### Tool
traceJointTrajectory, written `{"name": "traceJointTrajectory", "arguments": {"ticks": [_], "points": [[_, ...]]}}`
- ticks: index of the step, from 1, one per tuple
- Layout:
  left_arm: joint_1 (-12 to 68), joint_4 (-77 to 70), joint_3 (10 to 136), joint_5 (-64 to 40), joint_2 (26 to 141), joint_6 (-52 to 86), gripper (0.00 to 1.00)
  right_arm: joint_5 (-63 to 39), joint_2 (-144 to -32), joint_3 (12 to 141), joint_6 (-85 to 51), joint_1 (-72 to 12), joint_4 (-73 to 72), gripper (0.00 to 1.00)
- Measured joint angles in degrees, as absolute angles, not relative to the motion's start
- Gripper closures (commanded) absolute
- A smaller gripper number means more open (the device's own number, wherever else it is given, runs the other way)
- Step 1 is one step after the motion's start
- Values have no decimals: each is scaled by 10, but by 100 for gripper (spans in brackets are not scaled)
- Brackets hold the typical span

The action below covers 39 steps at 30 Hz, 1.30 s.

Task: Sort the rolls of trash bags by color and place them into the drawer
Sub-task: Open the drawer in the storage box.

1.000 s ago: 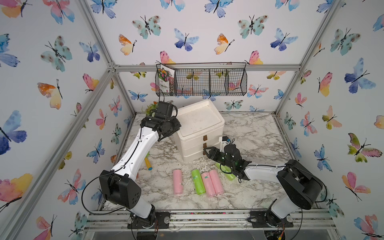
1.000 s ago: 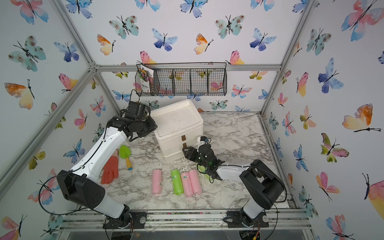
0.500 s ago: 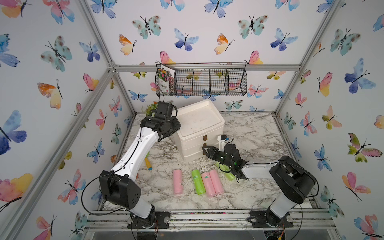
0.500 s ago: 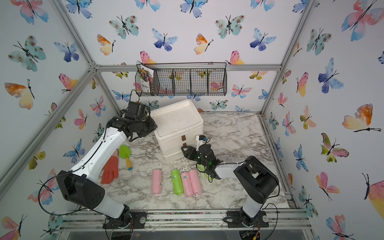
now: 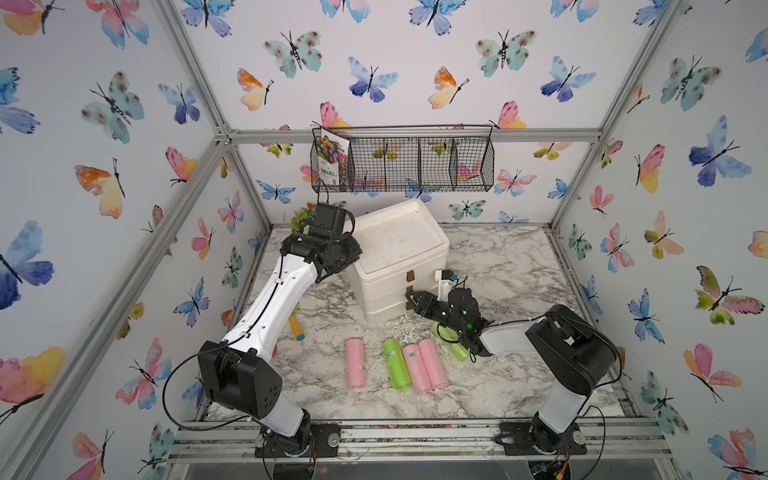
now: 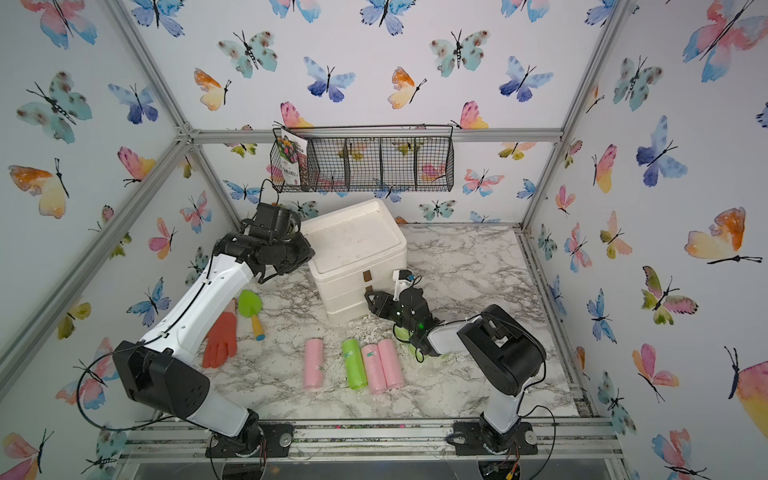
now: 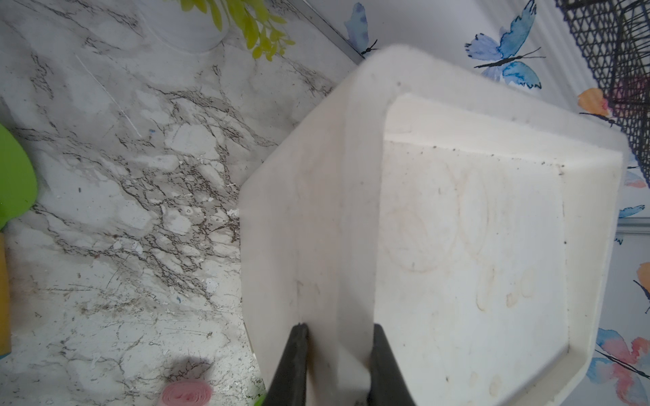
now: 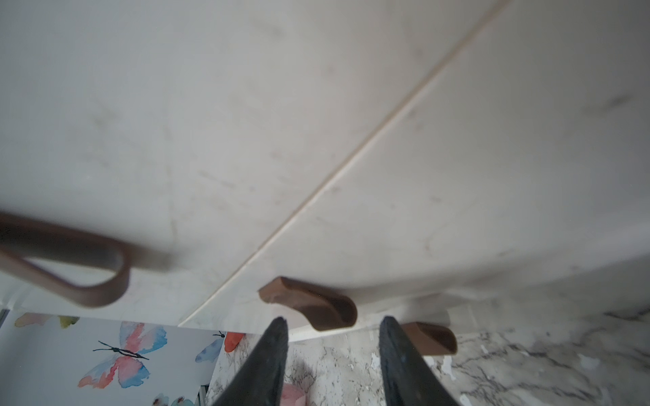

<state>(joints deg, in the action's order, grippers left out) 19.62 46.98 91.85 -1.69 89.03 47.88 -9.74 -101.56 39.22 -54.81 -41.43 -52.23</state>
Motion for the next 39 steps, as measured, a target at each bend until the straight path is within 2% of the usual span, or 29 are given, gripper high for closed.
{"name": "traceJointTrajectory", "arguments": {"ticks": [7,10,13,17,26,39], "points": [[196,470,919,-17,890,479,96,-115,-1027,404,-549,-412,-548,64],[196,470,919,-17,890,479,96,-121,-1031,404,-550,-412,-550,72],[196,469,919,-17,890,479,96,-122,-1032,402,-552,-410,-552,86],[196,469,919,-18,890,480,96,-123,-1032,393,-559,-407,-567,96],[196,468,919,-18,890,482,96,-123,-1014,367,-561,-407,-586,98],[196,464,919,-25,892,496,96,-124,-894,282,-559,-407,-530,98]]}}
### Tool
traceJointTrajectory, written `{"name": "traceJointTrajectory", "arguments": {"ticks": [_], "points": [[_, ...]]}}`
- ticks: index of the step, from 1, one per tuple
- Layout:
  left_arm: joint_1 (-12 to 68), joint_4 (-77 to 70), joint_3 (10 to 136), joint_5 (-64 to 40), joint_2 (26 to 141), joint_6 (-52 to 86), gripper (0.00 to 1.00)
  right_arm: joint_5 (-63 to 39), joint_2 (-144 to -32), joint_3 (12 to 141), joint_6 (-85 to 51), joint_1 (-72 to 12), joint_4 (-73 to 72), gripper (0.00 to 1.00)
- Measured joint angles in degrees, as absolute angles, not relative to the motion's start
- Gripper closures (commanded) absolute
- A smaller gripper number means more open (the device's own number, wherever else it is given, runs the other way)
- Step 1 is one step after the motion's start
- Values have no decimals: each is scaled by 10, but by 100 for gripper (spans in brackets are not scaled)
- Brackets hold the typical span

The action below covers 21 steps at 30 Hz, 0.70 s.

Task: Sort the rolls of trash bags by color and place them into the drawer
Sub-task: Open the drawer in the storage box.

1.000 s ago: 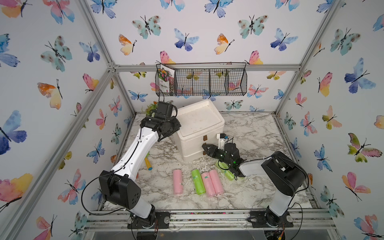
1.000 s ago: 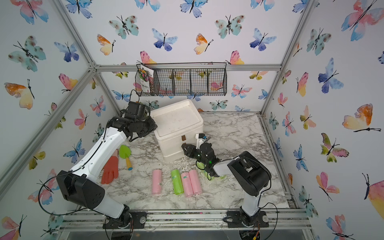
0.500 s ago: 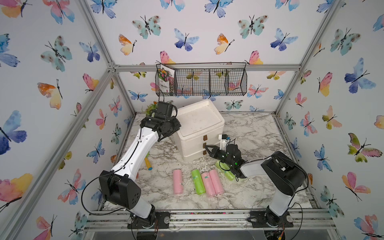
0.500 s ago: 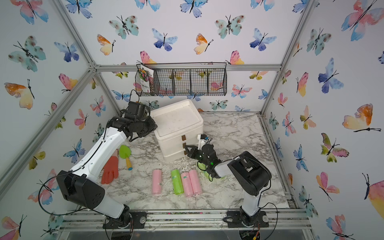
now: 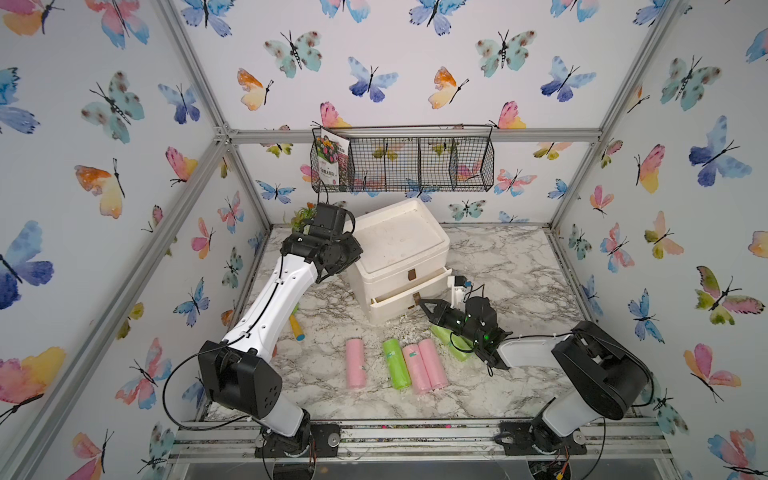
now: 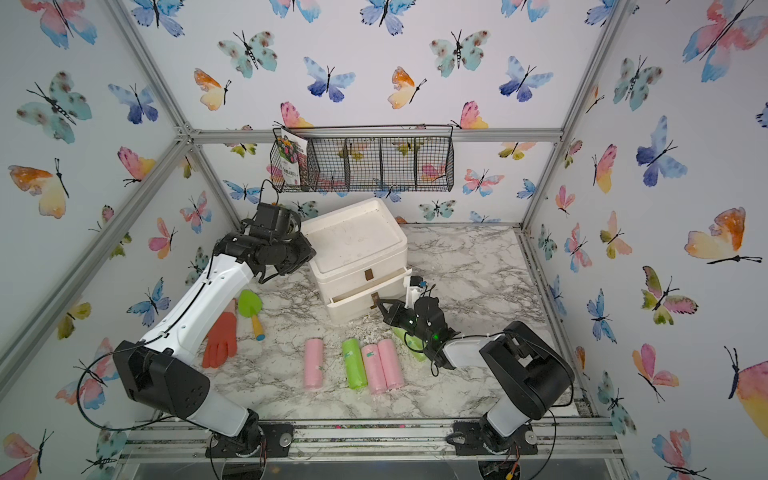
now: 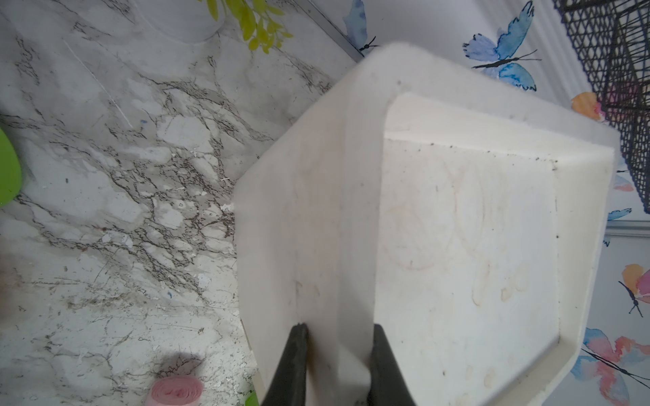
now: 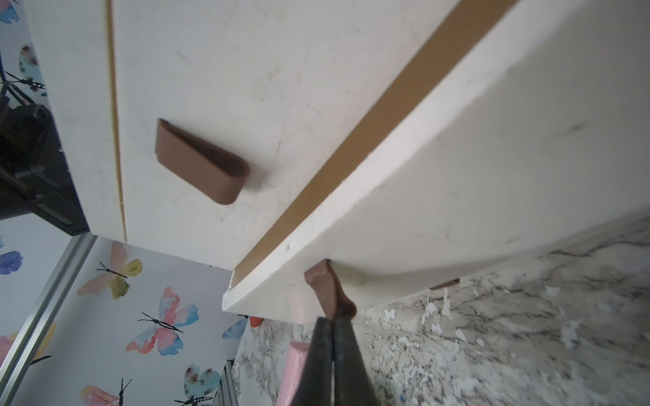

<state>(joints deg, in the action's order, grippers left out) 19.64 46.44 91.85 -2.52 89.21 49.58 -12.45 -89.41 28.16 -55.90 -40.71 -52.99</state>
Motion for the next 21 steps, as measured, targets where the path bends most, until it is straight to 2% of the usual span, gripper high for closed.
{"name": "traceJointTrajectory", "arguments": {"ticks": [18,21], "points": [[196,443,920,-29,903,497,96,-118,-724,199,-548,-408,-390,98],[196,443,921,-29,903,497,96,-116,-713,195,-543,-409,-375,92]]}}
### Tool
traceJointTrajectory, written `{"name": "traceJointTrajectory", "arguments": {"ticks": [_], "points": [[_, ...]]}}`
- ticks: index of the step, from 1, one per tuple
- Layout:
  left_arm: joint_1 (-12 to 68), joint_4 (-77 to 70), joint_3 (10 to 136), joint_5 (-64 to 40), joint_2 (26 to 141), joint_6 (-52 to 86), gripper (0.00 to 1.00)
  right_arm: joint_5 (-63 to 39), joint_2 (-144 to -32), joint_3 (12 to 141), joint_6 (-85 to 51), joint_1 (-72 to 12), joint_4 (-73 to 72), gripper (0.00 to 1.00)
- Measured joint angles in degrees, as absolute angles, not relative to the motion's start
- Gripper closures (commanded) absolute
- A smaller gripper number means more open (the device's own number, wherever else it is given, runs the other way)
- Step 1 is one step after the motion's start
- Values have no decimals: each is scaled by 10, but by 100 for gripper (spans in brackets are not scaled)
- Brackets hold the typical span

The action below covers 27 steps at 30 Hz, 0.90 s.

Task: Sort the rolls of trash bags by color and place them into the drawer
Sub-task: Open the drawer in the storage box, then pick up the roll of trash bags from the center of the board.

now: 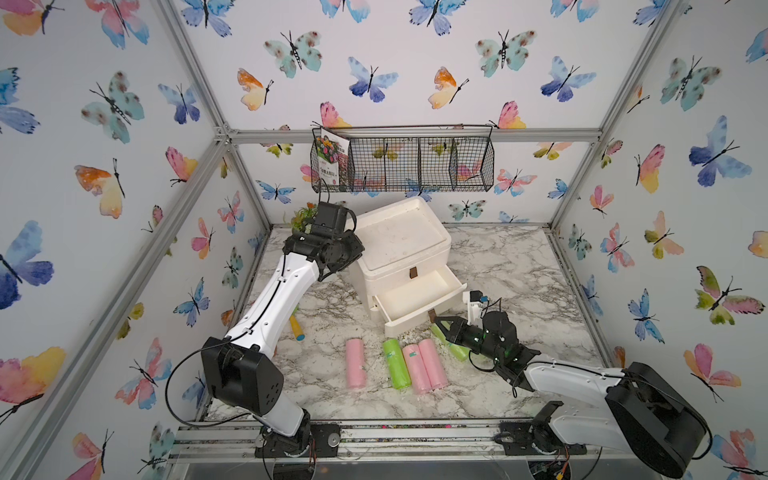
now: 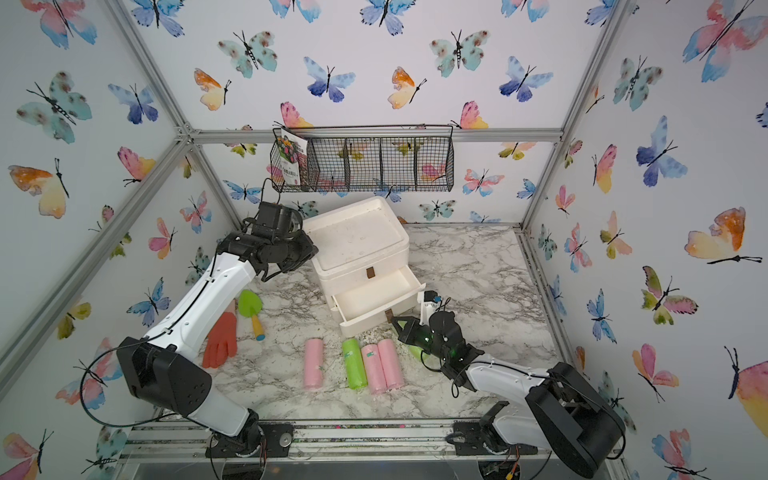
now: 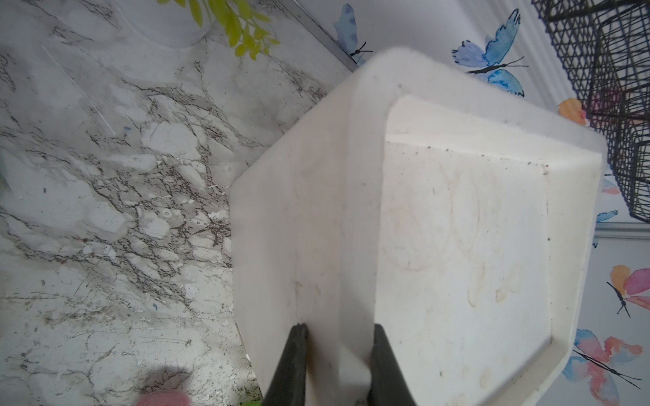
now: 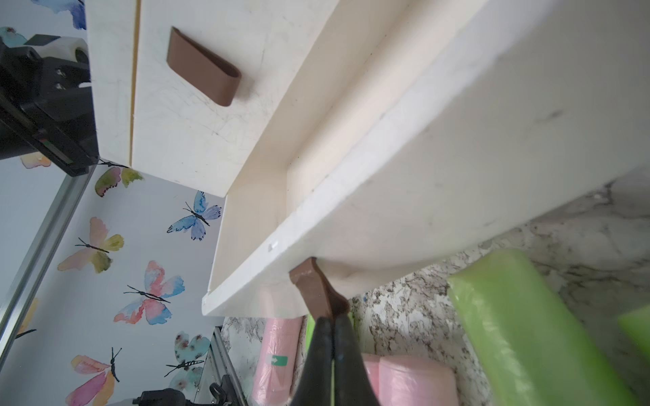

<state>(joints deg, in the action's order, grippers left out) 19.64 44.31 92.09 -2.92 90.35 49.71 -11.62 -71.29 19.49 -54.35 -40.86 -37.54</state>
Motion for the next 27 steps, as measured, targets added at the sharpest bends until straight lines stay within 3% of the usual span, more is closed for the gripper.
{"name": "traceJointTrajectory", "arguments": {"ticks": [3,7,14,27], "points": [[196,443,927,-29,908,497,96,-112,-694,194,-534,-409,-343,68],[196,438,935,-29,918,498,96,-94,-663,204,-512,-410,-236,56],[196,439,946,-29,929,498,96,-30,-643,285,-466,-411,-48,50],[192,446,969,-29,947,493,95,34,-688,297,-421,-413,69,41]]}}
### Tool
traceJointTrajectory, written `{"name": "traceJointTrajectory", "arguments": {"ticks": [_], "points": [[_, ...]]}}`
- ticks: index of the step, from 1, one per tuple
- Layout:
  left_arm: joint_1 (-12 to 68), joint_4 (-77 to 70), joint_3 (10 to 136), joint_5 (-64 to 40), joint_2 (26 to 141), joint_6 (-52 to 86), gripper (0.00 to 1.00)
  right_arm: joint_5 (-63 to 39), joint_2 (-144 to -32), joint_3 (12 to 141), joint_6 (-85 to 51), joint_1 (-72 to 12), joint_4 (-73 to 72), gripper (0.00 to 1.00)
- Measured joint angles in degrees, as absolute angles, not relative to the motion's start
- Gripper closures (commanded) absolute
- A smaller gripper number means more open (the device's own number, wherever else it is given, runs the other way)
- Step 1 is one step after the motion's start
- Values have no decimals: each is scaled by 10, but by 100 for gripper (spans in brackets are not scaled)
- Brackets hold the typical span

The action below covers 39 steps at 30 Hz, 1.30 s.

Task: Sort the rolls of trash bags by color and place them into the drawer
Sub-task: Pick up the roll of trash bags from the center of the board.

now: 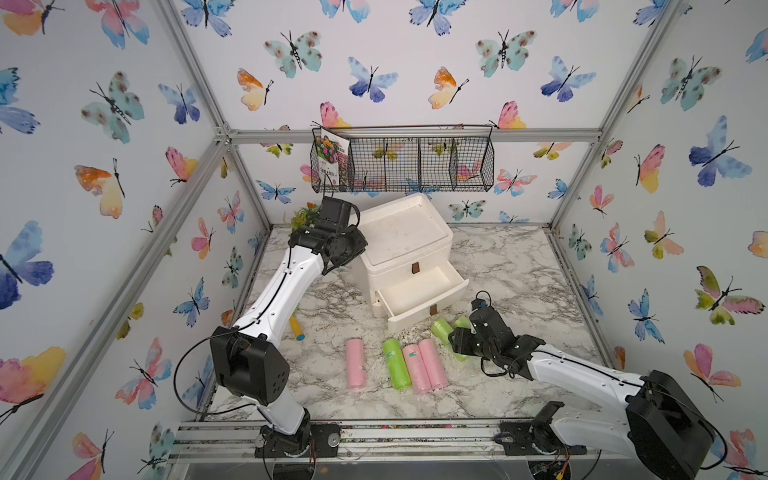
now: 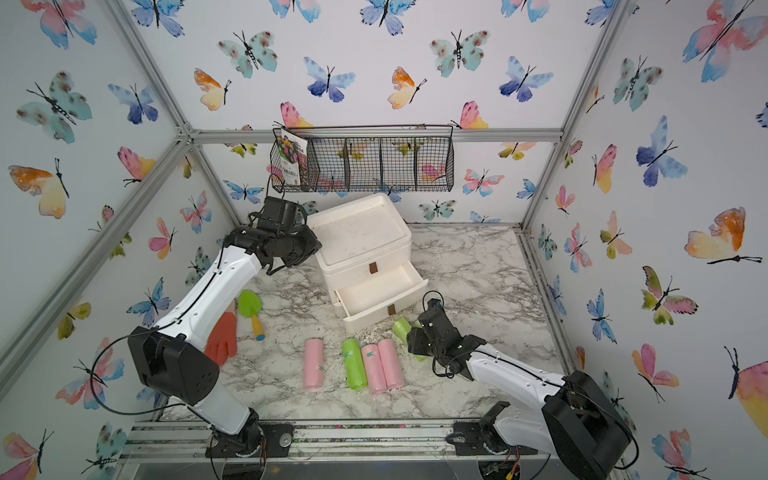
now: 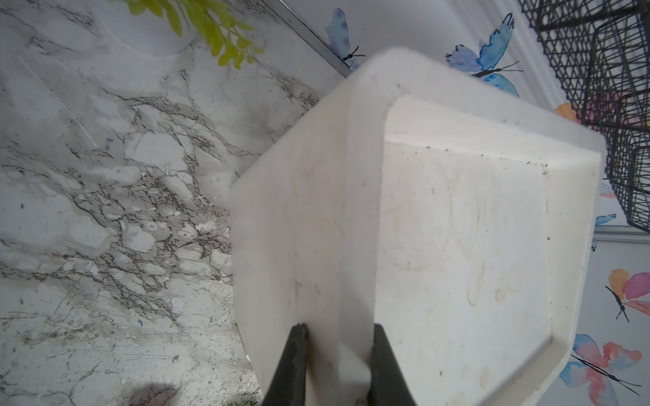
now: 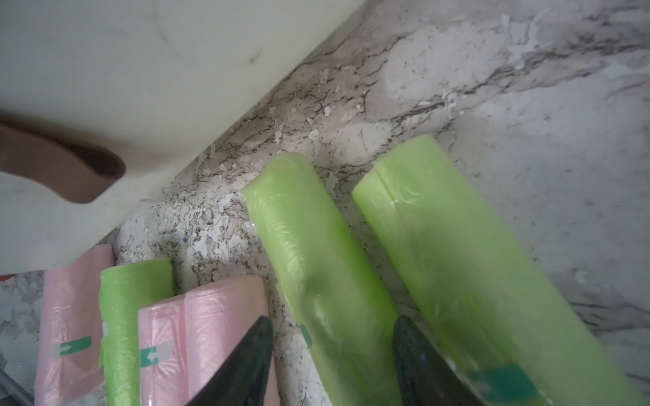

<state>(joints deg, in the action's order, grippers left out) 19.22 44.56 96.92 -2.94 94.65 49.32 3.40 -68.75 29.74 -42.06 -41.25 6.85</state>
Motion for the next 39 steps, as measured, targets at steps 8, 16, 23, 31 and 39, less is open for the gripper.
{"name": "traceJointTrajectory", "arguments": {"ticks": [8,16,23,31,39], "points": [[191,446,987,-30,963,491,95,50,-707,300,-397,-414,68,39],[191,446,987,-30,963,491,95,49,-761,307,-368,-424,33,39],[189,446,987,-34,963,491,95,51,-788,307,-350,-442,20,39],[188,446,987,-37,963,491,95,61,-815,313,-341,-459,14,49],[187,446,987,-38,963,491,96,54,-746,319,-356,-466,68,69]]}}
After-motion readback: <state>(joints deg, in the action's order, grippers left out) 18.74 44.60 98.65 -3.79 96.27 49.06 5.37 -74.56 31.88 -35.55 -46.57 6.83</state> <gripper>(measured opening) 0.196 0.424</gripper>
